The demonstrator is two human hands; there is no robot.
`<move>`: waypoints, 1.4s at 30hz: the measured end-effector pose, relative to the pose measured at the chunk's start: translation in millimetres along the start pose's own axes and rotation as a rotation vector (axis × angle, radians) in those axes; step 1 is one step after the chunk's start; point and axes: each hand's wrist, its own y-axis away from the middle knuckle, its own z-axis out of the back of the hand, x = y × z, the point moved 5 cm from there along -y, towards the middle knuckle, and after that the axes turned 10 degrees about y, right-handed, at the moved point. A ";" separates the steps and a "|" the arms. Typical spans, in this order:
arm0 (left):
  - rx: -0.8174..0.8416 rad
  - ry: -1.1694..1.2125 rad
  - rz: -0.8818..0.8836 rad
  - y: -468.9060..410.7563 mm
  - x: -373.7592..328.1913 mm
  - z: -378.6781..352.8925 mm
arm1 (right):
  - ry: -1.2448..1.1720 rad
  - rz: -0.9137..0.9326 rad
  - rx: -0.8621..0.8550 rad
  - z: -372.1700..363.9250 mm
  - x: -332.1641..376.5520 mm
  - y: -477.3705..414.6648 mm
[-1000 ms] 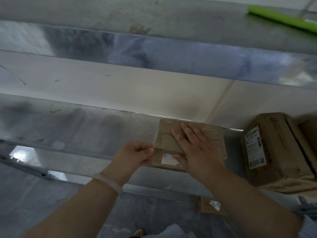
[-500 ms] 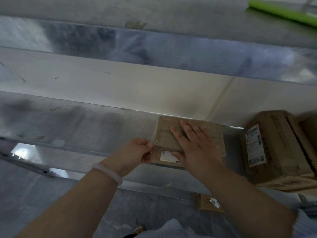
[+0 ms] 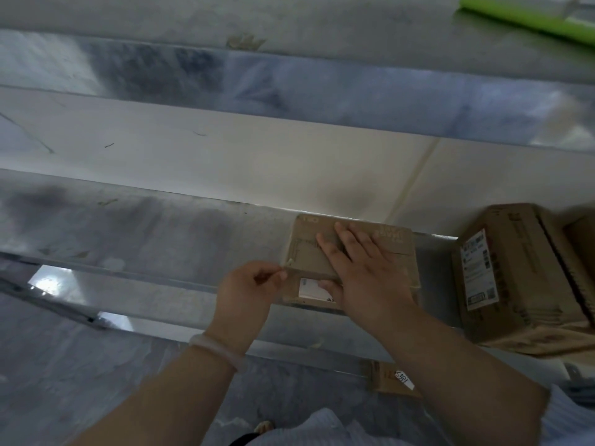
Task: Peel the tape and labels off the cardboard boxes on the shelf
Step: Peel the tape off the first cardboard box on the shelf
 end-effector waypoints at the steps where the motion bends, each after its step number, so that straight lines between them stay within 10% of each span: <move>1: -0.023 -0.099 -0.070 2.0 -3.3 -0.2 | -0.002 -0.004 -0.001 0.3 -0.1 0.0; 7: -0.070 -0.317 -0.330 7.3 -22.9 -5.5 | -0.002 -0.018 -0.009 0.5 1.7 -1.2; 12: -0.029 0.243 0.107 1.7 0.9 -9.7 | -0.004 -0.022 -0.002 0.5 2.5 -2.1; 16: 0.010 0.339 0.134 0.1 6.4 -8.5 | 0.002 -0.035 -0.015 -0.4 2.2 -2.0; 26: -0.010 -0.266 -0.136 -5.6 -19.4 -8.5 | 0.010 -0.025 -0.014 -1.5 1.4 -2.4; 42: 0.279 0.399 0.419 -13.7 -13.0 -15.1 | 0.006 -0.026 -0.016 1.7 1.2 -1.7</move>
